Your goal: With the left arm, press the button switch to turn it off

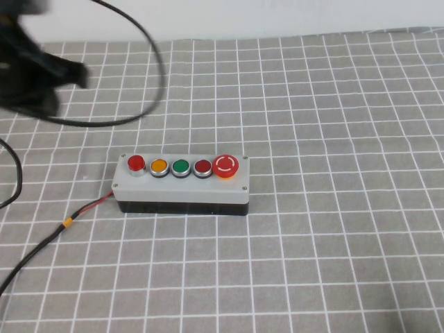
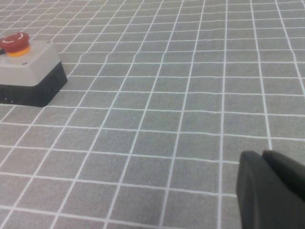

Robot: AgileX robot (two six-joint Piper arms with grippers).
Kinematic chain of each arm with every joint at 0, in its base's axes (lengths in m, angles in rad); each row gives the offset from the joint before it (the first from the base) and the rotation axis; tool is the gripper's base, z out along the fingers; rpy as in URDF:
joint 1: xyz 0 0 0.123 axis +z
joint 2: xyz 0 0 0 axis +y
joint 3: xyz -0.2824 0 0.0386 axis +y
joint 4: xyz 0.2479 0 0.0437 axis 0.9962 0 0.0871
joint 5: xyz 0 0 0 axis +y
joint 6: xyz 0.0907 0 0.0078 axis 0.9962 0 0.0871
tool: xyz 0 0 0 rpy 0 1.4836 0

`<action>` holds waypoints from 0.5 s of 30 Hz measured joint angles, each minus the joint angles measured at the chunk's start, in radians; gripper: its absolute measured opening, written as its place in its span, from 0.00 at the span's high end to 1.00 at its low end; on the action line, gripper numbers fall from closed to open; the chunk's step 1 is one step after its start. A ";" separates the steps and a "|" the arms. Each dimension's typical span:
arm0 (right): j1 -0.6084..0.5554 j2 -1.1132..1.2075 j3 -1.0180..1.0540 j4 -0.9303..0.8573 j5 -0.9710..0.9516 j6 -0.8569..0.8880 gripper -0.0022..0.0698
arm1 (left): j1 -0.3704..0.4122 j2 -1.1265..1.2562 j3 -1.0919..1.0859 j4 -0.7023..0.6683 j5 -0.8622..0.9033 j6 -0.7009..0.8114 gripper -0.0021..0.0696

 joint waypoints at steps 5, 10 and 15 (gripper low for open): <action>0.000 0.000 0.000 0.000 0.000 0.000 0.99 | 0.042 -0.187 0.130 -0.002 -0.004 0.000 0.98; 0.000 0.000 0.000 0.000 0.000 0.000 0.99 | 0.042 -0.398 0.297 -0.002 -0.004 0.000 0.98; 0.000 0.000 0.000 0.000 0.000 0.000 0.99 | 0.042 -0.607 0.462 0.030 0.007 0.011 0.98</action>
